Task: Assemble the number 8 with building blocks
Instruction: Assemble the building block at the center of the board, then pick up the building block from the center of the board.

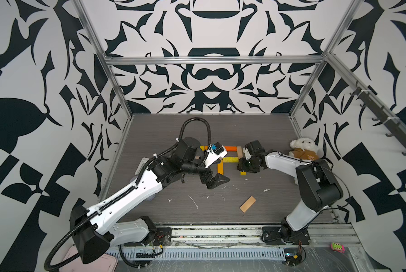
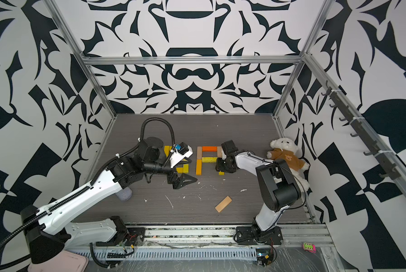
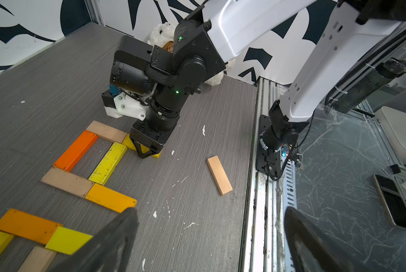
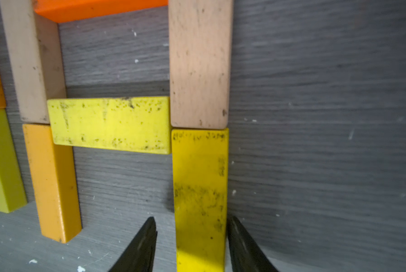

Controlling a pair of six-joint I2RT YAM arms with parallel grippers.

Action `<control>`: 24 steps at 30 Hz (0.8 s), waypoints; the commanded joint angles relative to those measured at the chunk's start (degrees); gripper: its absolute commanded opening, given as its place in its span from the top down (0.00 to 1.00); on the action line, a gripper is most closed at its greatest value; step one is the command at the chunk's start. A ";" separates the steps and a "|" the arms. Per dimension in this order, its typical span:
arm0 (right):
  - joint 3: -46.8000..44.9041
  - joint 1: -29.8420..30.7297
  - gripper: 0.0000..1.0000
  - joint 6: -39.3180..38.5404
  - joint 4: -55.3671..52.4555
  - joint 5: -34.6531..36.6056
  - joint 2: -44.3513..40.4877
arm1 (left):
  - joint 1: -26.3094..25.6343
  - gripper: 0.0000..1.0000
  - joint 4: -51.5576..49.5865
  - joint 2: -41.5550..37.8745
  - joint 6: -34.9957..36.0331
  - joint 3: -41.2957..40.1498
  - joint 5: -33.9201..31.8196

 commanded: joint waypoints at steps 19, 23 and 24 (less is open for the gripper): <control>-6.88 -0.14 0.36 -2.31 -9.94 2.28 -30.45 | -5.48 0.00 3.07 4.23 -12.20 -2.07 -7.98; -6.62 -0.12 0.36 -2.12 -17.31 3.41 -40.03 | -10.93 0.00 7.33 7.62 -20.13 -4.63 -17.68; -6.17 -0.17 0.36 -1.95 -19.44 3.77 -42.36 | -12.59 0.01 8.34 8.59 -22.24 -4.96 -20.50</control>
